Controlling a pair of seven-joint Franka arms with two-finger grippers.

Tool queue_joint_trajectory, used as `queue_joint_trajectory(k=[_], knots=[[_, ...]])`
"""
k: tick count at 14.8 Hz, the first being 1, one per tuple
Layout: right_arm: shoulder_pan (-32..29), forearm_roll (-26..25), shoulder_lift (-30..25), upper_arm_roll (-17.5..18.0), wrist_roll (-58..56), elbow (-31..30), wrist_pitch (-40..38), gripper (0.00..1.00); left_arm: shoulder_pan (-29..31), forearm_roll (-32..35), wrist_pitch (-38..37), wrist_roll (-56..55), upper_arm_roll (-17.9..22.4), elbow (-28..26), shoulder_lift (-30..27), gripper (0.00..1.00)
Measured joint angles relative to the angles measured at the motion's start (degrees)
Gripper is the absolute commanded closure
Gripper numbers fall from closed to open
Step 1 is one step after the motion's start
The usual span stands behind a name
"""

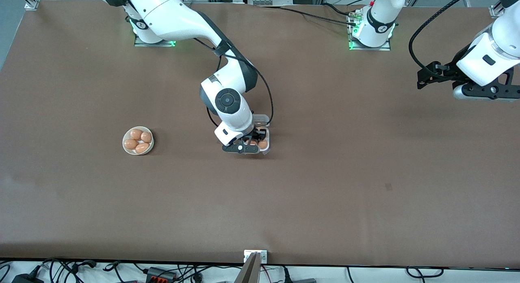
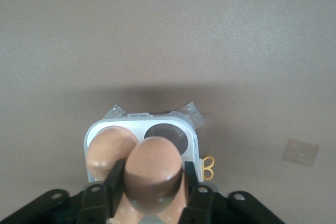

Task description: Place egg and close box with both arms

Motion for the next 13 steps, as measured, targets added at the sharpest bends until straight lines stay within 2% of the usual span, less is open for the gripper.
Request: queue_joint_trajectory(k=[5, 8, 10, 13], knots=[[-0.41, 0.14, -2.11, -1.1, 0.05, 2.6, -7.21, 0.0, 0.0, 0.0, -0.04, 0.0, 0.0, 0.01, 0.0, 0.0], [-0.8, -2.9, -6.17, -3.58, -0.55, 6.32, -17.05, 0.0, 0.0, 0.0, -0.04, 0.0, 0.0, 0.01, 0.0, 0.0], [-1.44, -5.58, -8.69, -5.15, -3.29, 8.36, -23.33, 0.0, 0.0, 0.0, -0.05, 0.0, 0.0, 0.01, 0.0, 0.0], [-4.54, -6.09, -12.4, -7.57, -10.62, 9.16, -28.01, 0.0, 0.0, 0.0, -0.05, 0.0, 0.0, 0.01, 0.0, 0.0]])
